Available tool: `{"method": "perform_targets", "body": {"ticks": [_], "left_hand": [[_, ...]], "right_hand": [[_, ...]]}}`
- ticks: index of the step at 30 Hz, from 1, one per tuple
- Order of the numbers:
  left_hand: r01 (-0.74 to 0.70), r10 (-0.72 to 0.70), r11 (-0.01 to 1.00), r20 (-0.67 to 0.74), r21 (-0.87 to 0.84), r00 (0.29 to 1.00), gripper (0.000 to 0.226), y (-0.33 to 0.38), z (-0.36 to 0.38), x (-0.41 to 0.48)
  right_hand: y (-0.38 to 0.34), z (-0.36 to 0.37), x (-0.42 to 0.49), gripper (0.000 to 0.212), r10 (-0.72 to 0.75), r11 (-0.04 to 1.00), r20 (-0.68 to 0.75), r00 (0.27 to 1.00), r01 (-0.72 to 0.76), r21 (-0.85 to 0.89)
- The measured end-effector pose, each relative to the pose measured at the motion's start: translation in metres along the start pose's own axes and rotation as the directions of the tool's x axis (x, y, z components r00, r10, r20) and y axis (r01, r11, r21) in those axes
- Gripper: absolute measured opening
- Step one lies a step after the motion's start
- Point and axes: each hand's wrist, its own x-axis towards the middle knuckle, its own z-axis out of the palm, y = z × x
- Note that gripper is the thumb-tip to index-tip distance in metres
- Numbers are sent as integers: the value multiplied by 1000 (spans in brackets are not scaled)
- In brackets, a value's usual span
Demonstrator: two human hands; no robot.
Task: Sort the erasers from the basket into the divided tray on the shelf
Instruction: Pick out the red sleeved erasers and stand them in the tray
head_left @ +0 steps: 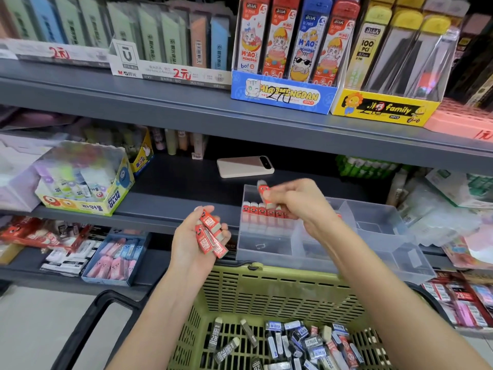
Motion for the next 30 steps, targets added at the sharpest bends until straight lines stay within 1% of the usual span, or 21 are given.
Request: {"method": "perform_targets", "body": {"ticks": [2, 4, 7, 11, 13, 15, 16, 17, 18, 19, 20, 21, 22, 23, 24, 27, 29, 30], "left_hand": [[2, -2, 1000, -4, 3, 1000, 17, 0, 1, -1], [14, -14, 1000, -26, 3, 1000, 16, 0, 1, 0], [23, -24, 1000, -15, -3, 1000, 23, 0, -3, 2], [16, -18, 1000, 80, 23, 997, 40, 1, -6, 2], [-17, 12, 998, 82, 56, 997, 40, 1, -5, 4], [-52, 46, 995, 82, 80, 996, 37, 0, -5, 5], [-63, 55, 994, 88, 89, 995, 37, 0, -5, 5], [-74, 64, 992, 97, 104, 993, 37, 1, -4, 4], [-91, 78, 988, 104, 128, 991, 38, 1, -4, 4], [-113, 96, 980, 112, 162, 989, 38, 2, -4, 2], [-137, 114, 970, 123, 203, 986, 39, 2, -3, 1], [-163, 131, 956, 139, 244, 982, 39, 2, -3, 0], [-192, 150, 939, 163, 284, 975, 39, 1, -2, -2], [-226, 169, 919, 195, 324, 966, 38, 1, -2, -3], [-260, 184, 896, 230, 361, 956, 36, 1, -1, -6], [-320, 194, 843, 311, 432, 931, 29, -2, 2, -12], [-302, 184, 850, 294, 431, 938, 31, -5, 4, -13], [-259, 170, 878, 244, 403, 955, 33, -6, 5, -12]], "right_hand": [[6, 4, 21, 18, 42, 975, -10, 999, -43, -217], [12, 13, 38, 24, 67, 936, 0, 998, -62, -345], [19, 27, 53, 26, 63, 911, -4, 998, -59, -407], [23, 38, 56, 25, 37, 837, 38, 999, -11, -548], [20, 36, 55, 21, 36, 783, 59, 998, 8, -622], [15, 32, 52, 24, 37, 733, 83, 996, 29, -680], [14, 30, 49, 28, 17, 705, 89, 996, 51, -708], [13, 29, 45, 29, -40, 677, 82, 996, 87, -731], [11, 29, 40, 29, -130, 671, 62, 990, 133, -729], [9, 30, 32, 27, -218, 716, 43, 975, 190, -672], [5, 33, 22, 27, -259, 801, 45, 965, 241, -548], [1, 36, 11, 27, -254, 889, 86, 963, 268, -371], [-4, 39, 0, 26, -227, 945, 153, 962, 255, -203], [-7, 42, -9, 23, -207, 968, 210, 956, 231, -98], [-8, 43, -15, 20, -196, 976, 240, 951, 213, -47], [-5, 39, -25, 11, -145, 989, 280, 949, 137, 48], [-2, 28, -22, 9, -110, 986, 283, 953, 70, 149], [-1, 20, -18, 10, -94, 977, 239, 967, 43, 210]]}}
